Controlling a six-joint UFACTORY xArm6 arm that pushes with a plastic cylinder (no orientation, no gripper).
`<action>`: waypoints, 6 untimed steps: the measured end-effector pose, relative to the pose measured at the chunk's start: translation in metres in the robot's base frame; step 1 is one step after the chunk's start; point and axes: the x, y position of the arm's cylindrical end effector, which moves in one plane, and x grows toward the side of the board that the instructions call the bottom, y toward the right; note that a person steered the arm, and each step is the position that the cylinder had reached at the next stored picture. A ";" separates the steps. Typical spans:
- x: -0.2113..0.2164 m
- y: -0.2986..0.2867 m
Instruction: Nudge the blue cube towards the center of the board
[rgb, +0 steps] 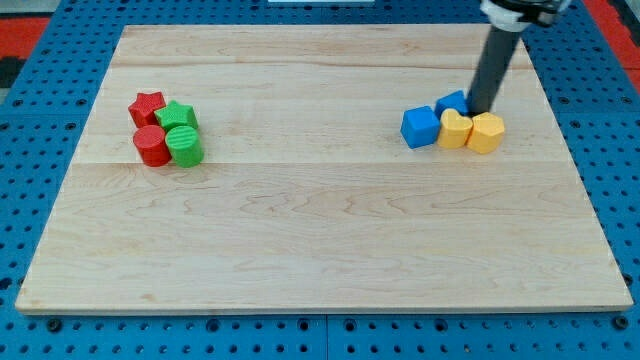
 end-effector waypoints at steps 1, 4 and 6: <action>0.001 -0.048; 0.014 -0.040; 0.053 -0.050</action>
